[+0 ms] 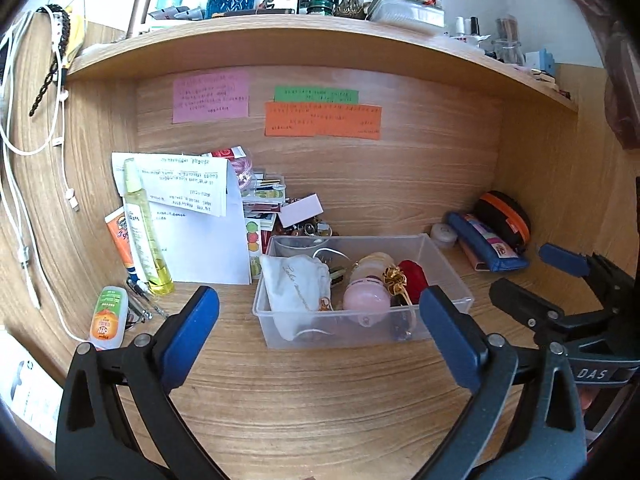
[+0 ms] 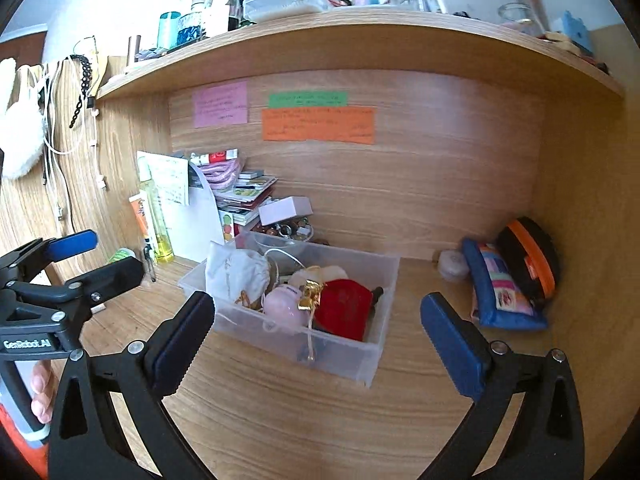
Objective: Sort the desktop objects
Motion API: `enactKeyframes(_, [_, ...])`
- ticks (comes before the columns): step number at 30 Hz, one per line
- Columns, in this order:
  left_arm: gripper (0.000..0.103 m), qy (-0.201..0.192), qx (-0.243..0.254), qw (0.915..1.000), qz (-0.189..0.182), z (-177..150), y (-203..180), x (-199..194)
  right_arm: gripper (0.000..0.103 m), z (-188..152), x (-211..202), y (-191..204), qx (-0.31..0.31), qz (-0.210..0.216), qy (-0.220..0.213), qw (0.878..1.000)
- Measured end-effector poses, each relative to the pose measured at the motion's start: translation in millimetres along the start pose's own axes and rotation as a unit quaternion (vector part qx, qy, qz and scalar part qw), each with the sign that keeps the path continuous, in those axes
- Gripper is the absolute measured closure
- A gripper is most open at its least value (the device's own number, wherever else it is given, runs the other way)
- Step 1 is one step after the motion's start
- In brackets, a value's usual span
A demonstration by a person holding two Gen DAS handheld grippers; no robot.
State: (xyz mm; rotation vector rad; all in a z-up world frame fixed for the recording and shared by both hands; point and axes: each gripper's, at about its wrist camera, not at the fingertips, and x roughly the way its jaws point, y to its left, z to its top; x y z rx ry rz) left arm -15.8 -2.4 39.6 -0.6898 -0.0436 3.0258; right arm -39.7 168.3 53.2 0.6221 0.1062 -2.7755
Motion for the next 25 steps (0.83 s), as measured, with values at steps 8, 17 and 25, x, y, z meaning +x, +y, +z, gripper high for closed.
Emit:
enactKeyframes(8, [0.001, 0.012, -0.007, 0.9999, 0.006, -16.1, -0.4, 4.5, 0.000, -19.7, 1.1, -6.5, 0.037, -0.024, 0.017, 0.999])
enactKeyframes(17, [0.001, 0.036, -0.019, 0.9991, 0.009, -27.5, 4.2, 20.8, 0.000, -28.8, 7.0, -5.6, 0.030, -0.036, 0.030, 0.998])
enactKeyframes(25, [0.001, 0.038, -0.018, 0.9991, 0.004, -27.1, 5.4, 26.7, 0.000, -28.9, 12.9, -0.6, 0.017, -0.033, 0.032, 0.999])
